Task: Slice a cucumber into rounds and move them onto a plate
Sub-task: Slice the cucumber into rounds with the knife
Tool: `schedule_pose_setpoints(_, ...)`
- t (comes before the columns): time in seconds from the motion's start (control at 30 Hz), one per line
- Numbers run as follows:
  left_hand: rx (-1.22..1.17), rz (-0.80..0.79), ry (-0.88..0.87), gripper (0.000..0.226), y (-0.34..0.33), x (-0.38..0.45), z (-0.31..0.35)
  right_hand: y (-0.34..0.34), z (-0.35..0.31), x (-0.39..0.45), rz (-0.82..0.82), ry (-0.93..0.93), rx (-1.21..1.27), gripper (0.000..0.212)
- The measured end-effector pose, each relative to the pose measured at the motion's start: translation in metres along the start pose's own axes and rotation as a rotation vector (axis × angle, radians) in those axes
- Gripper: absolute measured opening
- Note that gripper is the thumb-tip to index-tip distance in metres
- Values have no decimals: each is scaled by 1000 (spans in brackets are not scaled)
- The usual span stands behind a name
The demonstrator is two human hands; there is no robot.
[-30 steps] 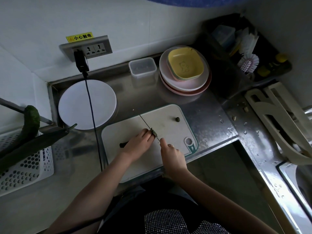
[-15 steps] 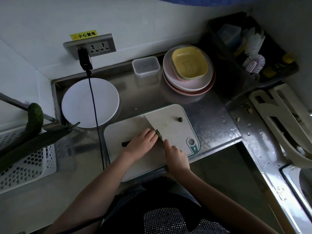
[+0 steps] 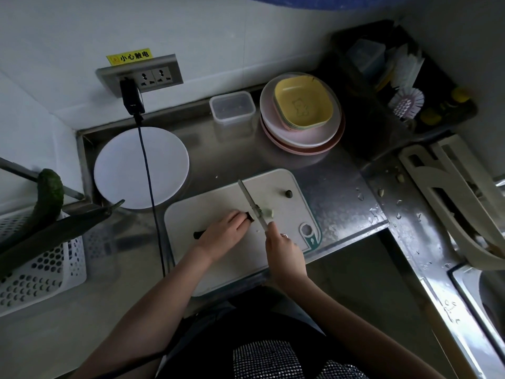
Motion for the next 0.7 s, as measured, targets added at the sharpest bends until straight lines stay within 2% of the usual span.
schedule_pose_setpoints(0.1, -14, -5, 10, 35, -2, 0, -2, -3, -2, -1, -43, 38, -39, 6)
schedule_pose_setpoints(0.37, 11, -66, 28, 44, 5, 2, 0, -3, -2, -1, -67, 71, -70, 6)
schedule_pose_setpoints(0.57, 32, -85, 28, 50, -1, 2, -3, -7, -2, 3, -97, 105, -125, 23)
schedule_pose_setpoints(0.7, 14, -68, 9, 44, -4, 3, -4, -8, -1, 3, -97, 106, -110, 23)
Point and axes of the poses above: each hand's wrist, its own x-axis towards the middle knuckle, its own y-axis out of the back of the hand, z = x × y, the point moved 3 cm from there along x, towards the middle knuckle, and after that the axes turned 15 degrees about y, right-handed, at the moved point
